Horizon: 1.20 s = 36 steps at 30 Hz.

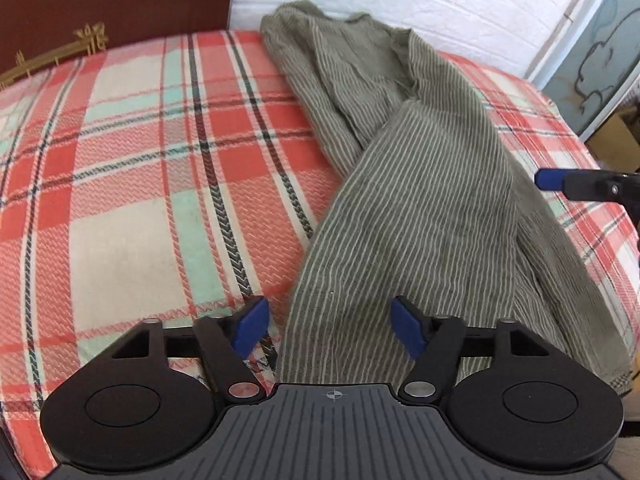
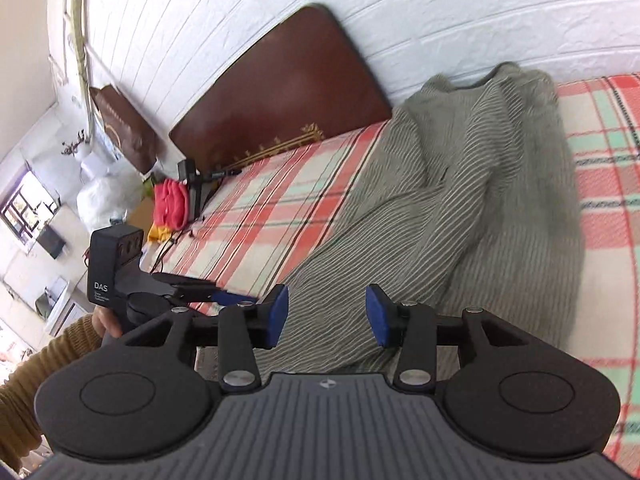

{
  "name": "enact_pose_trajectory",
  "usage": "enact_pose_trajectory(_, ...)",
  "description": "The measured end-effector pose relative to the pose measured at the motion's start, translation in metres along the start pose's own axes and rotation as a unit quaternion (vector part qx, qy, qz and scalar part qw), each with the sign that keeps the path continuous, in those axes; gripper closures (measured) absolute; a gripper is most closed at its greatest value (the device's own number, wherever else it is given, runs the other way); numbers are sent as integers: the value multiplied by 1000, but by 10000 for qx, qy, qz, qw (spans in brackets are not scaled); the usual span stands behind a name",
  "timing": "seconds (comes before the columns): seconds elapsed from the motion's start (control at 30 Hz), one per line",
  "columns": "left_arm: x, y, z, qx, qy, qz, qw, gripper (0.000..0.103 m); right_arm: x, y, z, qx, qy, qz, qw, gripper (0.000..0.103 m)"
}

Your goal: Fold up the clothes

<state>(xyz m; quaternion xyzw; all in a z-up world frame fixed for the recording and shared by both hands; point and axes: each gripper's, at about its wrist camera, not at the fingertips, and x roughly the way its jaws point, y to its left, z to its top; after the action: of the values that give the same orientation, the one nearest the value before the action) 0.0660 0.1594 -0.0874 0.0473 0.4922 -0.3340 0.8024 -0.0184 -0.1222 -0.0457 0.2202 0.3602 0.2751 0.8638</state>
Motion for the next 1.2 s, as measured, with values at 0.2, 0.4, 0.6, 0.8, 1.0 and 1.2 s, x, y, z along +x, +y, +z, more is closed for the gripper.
enact_pose_trajectory(0.2, -23, -1, -7, -958, -371, -743, 9919, 92, -1, 44, -20, -541, 348, 221, 9977, 55)
enact_pose_trajectory(0.4, -41, -34, -8, -519, -521, -1033, 9919, 92, -5, 65, -38, -727, 244, 159, 9969, 55)
enact_pose_trajectory(0.6, -41, -68, -16, -279, -475, -1260, 9905, 92, -20, 13, -28, 1074, 131, 538, 9927, 50)
enact_pose_trajectory(0.8, -33, -118, -13, 415, -395, -1468, 9875, 89, -7, 9, -29, 1469, 449, 470, 9870, 47)
enact_pose_trajectory(1.0, -21, -123, -12, 211, -302, -1769, 9835, 81, -4, 2, -37, 1487, 601, 288, 9866, 82)
enact_pose_trajectory(1.2, -47, -110, -3, 47, -818, -1693, 9822, 47, -40, 0, -15, 1211, 269, 378, 9916, 99)
